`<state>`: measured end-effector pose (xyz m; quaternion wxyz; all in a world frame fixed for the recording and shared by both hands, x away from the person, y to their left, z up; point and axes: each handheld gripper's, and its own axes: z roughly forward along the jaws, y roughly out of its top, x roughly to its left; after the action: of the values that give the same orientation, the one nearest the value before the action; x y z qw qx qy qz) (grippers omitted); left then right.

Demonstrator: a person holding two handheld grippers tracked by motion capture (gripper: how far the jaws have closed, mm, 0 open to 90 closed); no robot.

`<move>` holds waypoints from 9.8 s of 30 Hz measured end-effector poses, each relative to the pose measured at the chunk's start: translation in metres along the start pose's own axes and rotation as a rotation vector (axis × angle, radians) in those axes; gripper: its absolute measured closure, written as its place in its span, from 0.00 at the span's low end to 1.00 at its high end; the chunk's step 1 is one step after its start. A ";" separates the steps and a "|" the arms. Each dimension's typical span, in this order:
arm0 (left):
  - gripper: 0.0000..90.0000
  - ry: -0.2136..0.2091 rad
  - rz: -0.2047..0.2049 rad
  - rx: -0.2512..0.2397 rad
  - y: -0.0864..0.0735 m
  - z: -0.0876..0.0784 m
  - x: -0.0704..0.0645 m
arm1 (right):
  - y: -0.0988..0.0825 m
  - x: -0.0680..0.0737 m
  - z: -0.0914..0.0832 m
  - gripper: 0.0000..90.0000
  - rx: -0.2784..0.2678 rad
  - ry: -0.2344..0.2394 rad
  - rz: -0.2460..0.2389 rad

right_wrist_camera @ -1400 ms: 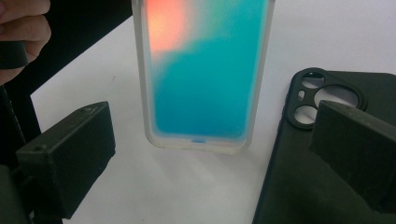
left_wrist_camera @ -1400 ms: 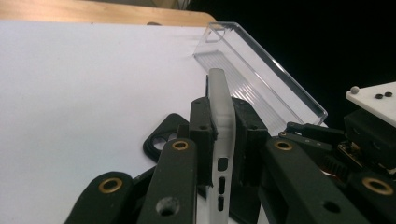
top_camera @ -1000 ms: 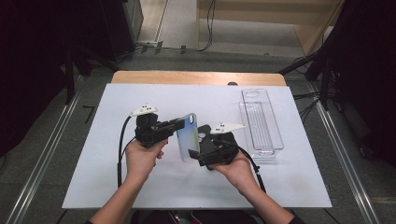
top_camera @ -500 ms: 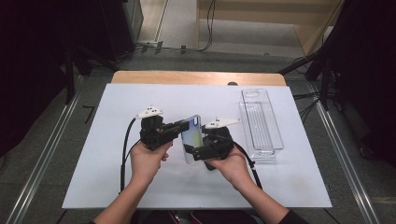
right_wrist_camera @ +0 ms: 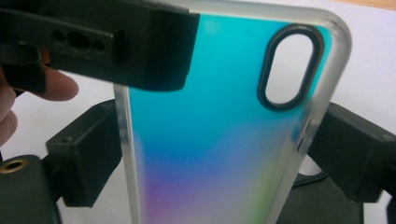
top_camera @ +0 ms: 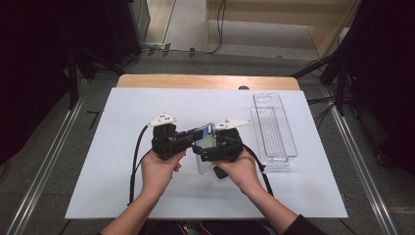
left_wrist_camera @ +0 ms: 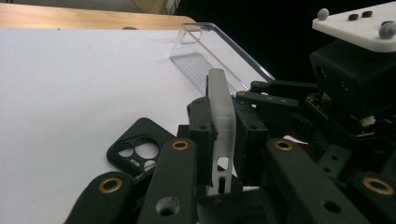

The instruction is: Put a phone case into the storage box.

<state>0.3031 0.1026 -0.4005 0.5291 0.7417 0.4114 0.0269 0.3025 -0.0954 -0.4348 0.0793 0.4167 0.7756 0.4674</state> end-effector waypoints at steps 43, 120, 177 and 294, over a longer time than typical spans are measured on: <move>0.37 -0.248 0.028 0.236 0.001 -0.026 0.035 | 0.005 -0.028 -0.023 0.16 0.064 0.180 -0.114; 0.34 -0.103 0.134 0.339 -0.076 -0.078 0.076 | 0.044 -0.111 -0.123 0.16 -0.047 -0.047 0.019; 0.34 -0.065 0.069 0.297 -0.076 -0.084 0.084 | 0.059 -0.222 -0.043 0.16 -0.138 -0.621 0.258; 0.34 -0.087 0.029 0.324 -0.060 -0.064 0.088 | 0.032 -0.135 -0.088 0.10 0.009 -0.198 0.121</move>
<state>0.2959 0.2143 -0.4556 0.4195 0.8235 0.3763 -0.0646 0.3617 -0.2440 -0.3968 0.1253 0.5071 0.7396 0.4244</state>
